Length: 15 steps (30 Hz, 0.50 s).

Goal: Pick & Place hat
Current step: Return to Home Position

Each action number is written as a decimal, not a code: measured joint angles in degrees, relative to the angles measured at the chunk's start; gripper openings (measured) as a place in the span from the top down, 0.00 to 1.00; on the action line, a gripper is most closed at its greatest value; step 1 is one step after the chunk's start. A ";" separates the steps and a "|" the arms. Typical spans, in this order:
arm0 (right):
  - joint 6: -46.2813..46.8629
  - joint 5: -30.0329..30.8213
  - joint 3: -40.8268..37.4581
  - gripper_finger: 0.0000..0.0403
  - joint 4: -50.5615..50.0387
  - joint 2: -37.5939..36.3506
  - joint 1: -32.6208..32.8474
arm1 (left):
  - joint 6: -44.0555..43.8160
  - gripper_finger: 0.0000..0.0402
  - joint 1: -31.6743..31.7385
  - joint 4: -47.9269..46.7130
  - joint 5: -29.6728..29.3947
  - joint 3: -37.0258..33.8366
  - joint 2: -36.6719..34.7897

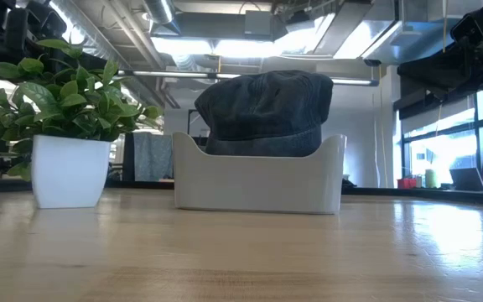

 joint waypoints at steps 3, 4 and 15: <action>0.00 0.01 0.00 0.94 0.00 0.00 0.00 | 0.00 0.88 0.00 0.00 0.00 0.00 0.00; 0.00 0.01 0.00 0.94 0.00 0.00 0.00 | -0.02 0.88 0.00 0.00 0.00 0.00 0.00; 0.00 0.02 0.00 0.94 0.01 0.00 0.01 | 0.00 0.87 0.00 0.00 0.00 0.00 0.02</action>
